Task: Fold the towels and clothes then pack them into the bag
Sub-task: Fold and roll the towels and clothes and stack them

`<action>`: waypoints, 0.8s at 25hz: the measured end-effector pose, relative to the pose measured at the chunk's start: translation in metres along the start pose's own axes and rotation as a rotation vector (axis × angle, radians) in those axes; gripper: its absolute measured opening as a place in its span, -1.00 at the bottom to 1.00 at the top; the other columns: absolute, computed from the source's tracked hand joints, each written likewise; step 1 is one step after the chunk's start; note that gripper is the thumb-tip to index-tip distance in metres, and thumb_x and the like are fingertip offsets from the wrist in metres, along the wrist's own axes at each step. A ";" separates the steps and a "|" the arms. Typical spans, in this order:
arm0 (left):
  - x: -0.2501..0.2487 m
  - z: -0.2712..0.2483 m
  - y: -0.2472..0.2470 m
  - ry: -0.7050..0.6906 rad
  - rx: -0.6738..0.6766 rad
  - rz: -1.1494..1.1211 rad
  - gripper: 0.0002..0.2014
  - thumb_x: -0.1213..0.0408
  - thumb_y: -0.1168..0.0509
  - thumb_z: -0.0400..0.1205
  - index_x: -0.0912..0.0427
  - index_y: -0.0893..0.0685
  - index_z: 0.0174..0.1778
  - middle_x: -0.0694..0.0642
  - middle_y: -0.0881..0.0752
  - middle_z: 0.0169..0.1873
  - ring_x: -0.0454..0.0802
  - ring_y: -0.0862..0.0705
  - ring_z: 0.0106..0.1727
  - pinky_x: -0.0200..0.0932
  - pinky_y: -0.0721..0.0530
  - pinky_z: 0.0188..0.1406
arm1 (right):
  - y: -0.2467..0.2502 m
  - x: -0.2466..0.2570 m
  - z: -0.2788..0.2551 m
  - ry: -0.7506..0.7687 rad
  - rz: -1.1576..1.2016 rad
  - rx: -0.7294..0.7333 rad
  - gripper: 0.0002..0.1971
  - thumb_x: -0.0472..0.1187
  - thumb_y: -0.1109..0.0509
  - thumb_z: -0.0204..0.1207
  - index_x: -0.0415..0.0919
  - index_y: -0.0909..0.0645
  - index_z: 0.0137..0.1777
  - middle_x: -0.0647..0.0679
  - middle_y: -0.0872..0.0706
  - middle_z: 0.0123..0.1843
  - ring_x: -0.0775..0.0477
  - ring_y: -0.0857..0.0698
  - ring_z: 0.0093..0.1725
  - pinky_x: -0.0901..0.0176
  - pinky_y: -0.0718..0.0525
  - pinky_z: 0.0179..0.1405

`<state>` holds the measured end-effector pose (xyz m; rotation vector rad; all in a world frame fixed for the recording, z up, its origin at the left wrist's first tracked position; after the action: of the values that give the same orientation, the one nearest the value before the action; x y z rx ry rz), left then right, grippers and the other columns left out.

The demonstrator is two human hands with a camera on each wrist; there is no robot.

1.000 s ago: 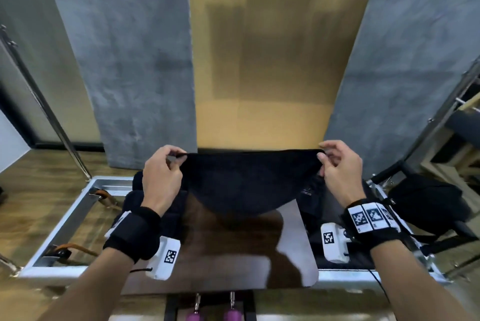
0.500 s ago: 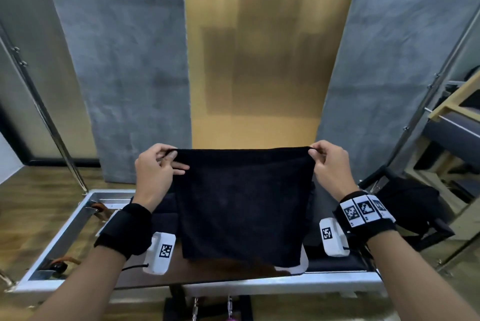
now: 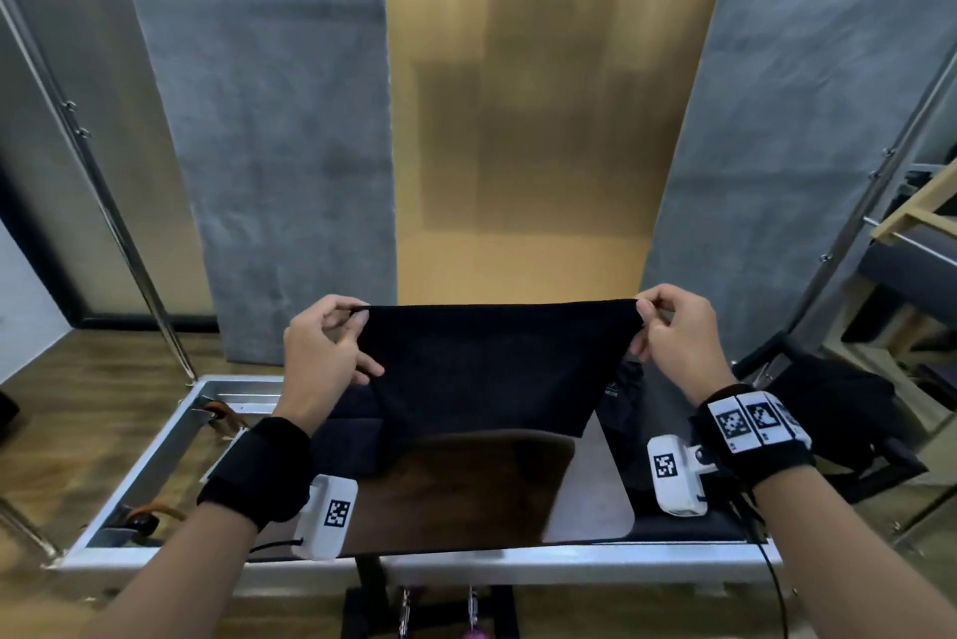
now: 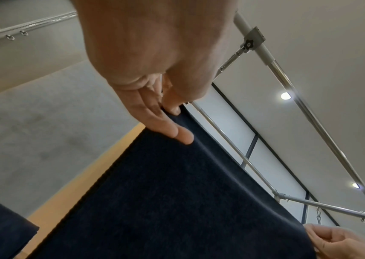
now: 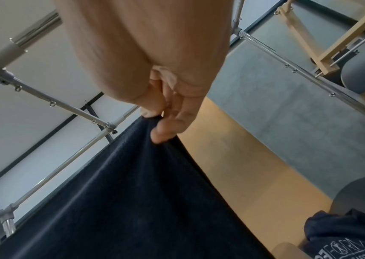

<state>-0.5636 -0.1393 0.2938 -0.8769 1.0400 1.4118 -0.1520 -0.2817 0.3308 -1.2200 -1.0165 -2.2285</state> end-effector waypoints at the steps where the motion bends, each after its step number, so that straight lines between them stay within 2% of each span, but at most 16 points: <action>1: -0.002 -0.002 0.002 -0.001 -0.007 0.011 -0.88 0.35 -0.37 0.81 0.06 -0.74 0.00 0.11 -0.81 -0.03 0.29 -0.81 -0.52 -0.03 -0.73 -0.67 | 0.003 0.000 -0.002 -0.001 -0.005 -0.008 -0.77 -0.39 -0.32 0.75 -0.30 -0.68 -0.16 -0.19 -0.68 -0.47 -0.10 -0.63 -0.62 0.11 -0.62 -0.50; 4: -0.006 -0.003 0.004 -0.003 -0.028 -0.026 -0.88 0.31 -0.37 0.82 0.04 -0.72 -0.03 0.03 -0.79 -0.18 0.24 -0.75 -0.60 0.00 -0.72 -0.66 | 0.012 0.000 0.000 -0.034 0.056 -0.031 -0.71 -0.36 -0.36 0.71 -0.32 -0.70 -0.27 -0.07 -0.51 -0.62 -0.07 -0.42 -0.69 0.23 -0.44 -0.63; 6: -0.004 -0.002 0.001 0.006 -0.027 -0.059 -0.89 0.30 -0.37 0.82 0.07 -0.70 -0.03 0.04 -0.76 -0.29 0.23 -0.74 -0.62 -0.01 -0.71 -0.68 | 0.013 -0.002 0.003 -0.044 0.067 -0.031 -0.69 -0.32 -0.35 0.73 -0.34 -0.69 -0.28 -0.08 -0.49 -0.64 -0.07 -0.40 -0.72 0.27 -0.43 -0.66; 8: 0.002 0.000 -0.006 0.039 0.001 -0.075 -0.91 0.28 -0.32 0.85 0.11 -0.66 0.03 0.16 -0.78 -0.25 0.28 -0.78 -0.57 0.00 -0.72 -0.68 | 0.009 -0.007 0.007 -0.070 0.058 0.001 -0.69 -0.29 -0.32 0.76 -0.37 -0.68 -0.22 -0.18 -0.59 -0.61 -0.11 -0.52 -0.72 0.24 -0.52 -0.64; 10: 0.012 0.002 -0.016 0.097 0.053 -0.108 -0.93 0.26 -0.24 0.89 0.14 -0.59 0.11 0.26 -0.74 -0.13 0.37 -0.86 -0.41 0.04 -0.77 -0.64 | -0.001 -0.019 0.010 -0.145 0.148 0.064 -0.71 -0.30 -0.28 0.81 -0.52 -0.64 -0.08 -0.43 -0.71 -0.37 -0.26 -0.78 -0.52 0.06 -0.76 -0.53; 12: 0.022 0.005 -0.028 0.134 0.088 -0.159 -0.91 0.29 -0.18 0.90 0.19 -0.54 0.13 0.23 -0.68 -0.03 0.36 -0.91 -0.19 0.11 -0.87 -0.49 | -0.012 -0.032 0.014 -0.205 0.262 0.116 -0.69 -0.32 -0.25 0.83 -0.67 -0.56 0.04 -0.65 -0.71 -0.05 -0.40 -0.89 -0.22 -0.11 -0.91 -0.19; 14: 0.029 0.010 -0.039 0.135 0.091 -0.233 -0.91 0.38 -0.17 0.90 0.29 -0.54 0.12 0.18 -0.70 0.10 0.31 -0.92 0.02 0.12 -0.93 -0.20 | -0.018 -0.040 0.020 -0.194 0.334 0.132 -0.68 -0.34 -0.23 0.83 -0.72 -0.53 0.09 -0.73 -0.65 0.14 -0.39 -0.90 -0.06 -0.15 -0.88 0.07; 17: 0.028 0.020 -0.047 0.054 0.074 -0.285 -0.87 0.46 -0.19 0.88 0.31 -0.65 0.15 0.14 -0.78 0.32 0.19 -0.88 0.21 0.05 -0.87 0.20 | -0.017 -0.044 0.027 -0.126 0.428 0.083 -0.72 -0.36 -0.23 0.83 -0.68 -0.55 0.09 -0.69 -0.68 0.15 -0.31 -0.89 0.06 -0.08 -0.85 0.20; 20: 0.025 0.024 -0.051 -0.058 0.076 -0.258 -0.87 0.48 -0.23 0.86 0.32 -0.70 0.18 0.17 -0.83 0.28 0.14 -0.87 0.25 -0.05 -0.82 0.29 | -0.011 -0.049 0.024 -0.079 0.506 0.023 -0.75 -0.33 -0.25 0.82 -0.56 -0.60 0.04 -0.52 -0.77 0.10 -0.29 -0.88 0.10 -0.05 -0.83 0.23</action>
<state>-0.5146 -0.1089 0.2726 -0.8764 0.8961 1.1673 -0.1199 -0.2563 0.2934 -1.3822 -0.6616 -1.7836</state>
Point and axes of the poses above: each hand's wrist, its own z-axis towards the middle knuckle, its own y-axis out of the back of the hand, x = y × z, the point moved 6 cm from there along z, towards the middle knuckle
